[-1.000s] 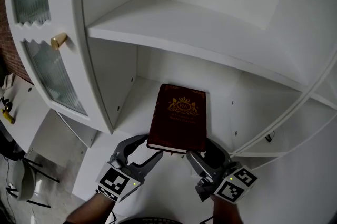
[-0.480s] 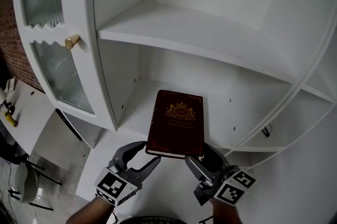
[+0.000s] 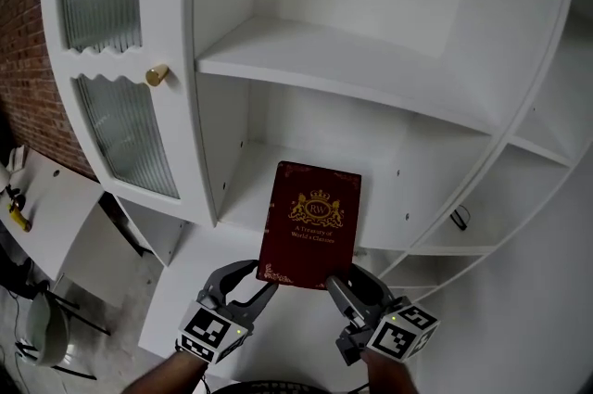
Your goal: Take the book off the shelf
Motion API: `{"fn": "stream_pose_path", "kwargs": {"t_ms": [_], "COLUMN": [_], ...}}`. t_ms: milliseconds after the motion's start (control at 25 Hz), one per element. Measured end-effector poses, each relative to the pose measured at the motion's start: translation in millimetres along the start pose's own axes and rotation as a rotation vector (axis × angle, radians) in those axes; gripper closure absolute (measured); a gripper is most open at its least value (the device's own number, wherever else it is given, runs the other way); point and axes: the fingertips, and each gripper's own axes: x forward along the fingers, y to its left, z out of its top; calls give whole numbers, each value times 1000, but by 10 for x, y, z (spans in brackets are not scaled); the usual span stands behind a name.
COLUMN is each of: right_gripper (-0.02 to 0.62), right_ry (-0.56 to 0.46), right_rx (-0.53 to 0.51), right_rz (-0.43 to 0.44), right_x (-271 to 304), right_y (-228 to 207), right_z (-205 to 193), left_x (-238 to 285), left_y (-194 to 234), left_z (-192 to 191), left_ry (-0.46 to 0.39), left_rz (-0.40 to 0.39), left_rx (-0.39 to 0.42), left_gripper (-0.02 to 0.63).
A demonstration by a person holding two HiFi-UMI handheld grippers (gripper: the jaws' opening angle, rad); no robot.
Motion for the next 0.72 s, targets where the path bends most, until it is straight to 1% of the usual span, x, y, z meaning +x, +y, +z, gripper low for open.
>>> {"fn": "stream_pose_path", "kwargs": {"t_ms": [80,120,320,480,600,720], "right_gripper": [415,423,425,426,426,426], "right_ry": [6,2,-40,-63,-99,-131], "right_rx": [-52,-79,-128,-207,-259,-276], "right_rz": [-49,-65,-83,-87,-81,-78], "right_x": [-15,-25,-38,-76,-96,-122], "right_y": [-2,19,205,398,558,692], "right_z": [-74,-88,-67,-6,68,127], "left_x": [-37,-62,-208,-316,-404,-500], "left_y": [-10,-17,-13,-11,6,16], "left_z": [-36,-33,14,89,209,361], "left_ry": [4,-2,-35,-47,-71,-100], "left_rz": [9,10,27,19,12,7], "left_rx": [13,12,-2,11,33,71], "left_gripper": [419,419,422,422,422,422]}}
